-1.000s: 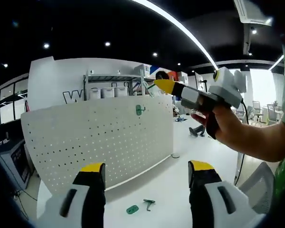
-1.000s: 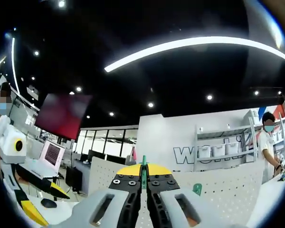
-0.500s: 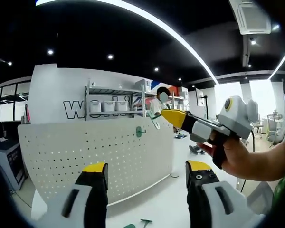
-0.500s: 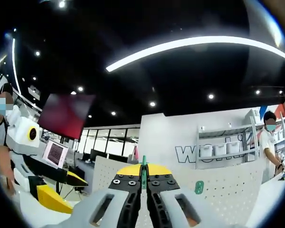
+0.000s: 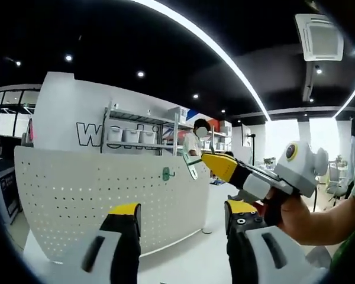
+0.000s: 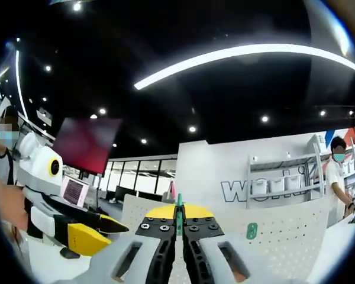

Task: Insert the hook assembly into the mounting plate slot until the hook locks in place.

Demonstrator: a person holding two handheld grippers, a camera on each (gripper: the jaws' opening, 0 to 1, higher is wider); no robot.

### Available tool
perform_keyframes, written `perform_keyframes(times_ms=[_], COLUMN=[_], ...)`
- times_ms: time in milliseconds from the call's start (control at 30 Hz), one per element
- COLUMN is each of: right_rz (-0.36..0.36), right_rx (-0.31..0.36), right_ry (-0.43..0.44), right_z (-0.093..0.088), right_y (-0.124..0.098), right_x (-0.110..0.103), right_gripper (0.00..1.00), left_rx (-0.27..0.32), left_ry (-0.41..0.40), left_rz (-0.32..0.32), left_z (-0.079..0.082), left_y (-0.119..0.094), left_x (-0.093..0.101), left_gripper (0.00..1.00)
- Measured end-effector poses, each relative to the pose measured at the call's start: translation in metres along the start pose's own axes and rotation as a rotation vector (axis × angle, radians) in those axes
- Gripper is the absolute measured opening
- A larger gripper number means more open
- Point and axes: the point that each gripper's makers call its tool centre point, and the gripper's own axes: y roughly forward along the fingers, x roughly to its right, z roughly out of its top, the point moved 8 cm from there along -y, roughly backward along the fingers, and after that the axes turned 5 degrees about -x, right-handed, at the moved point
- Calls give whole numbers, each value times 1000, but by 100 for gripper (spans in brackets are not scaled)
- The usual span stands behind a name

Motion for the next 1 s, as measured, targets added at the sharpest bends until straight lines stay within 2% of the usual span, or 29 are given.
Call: perform_keyframes(times_ms=[400,1000], right_rz=[15,33], right_rx=[-3,-10], right_ry=[11,25], right_z=[-1,-2], right_y=[-3,-5], right_x=[-7,-15], right_gripper=[1,1], left_rx=[17,43], left_ry=[-81,-135], left_rz=[-21,-47], left_z=[-1,4], left_y=[5,13], left_x=[-1,-1], left_gripper=[52,41])
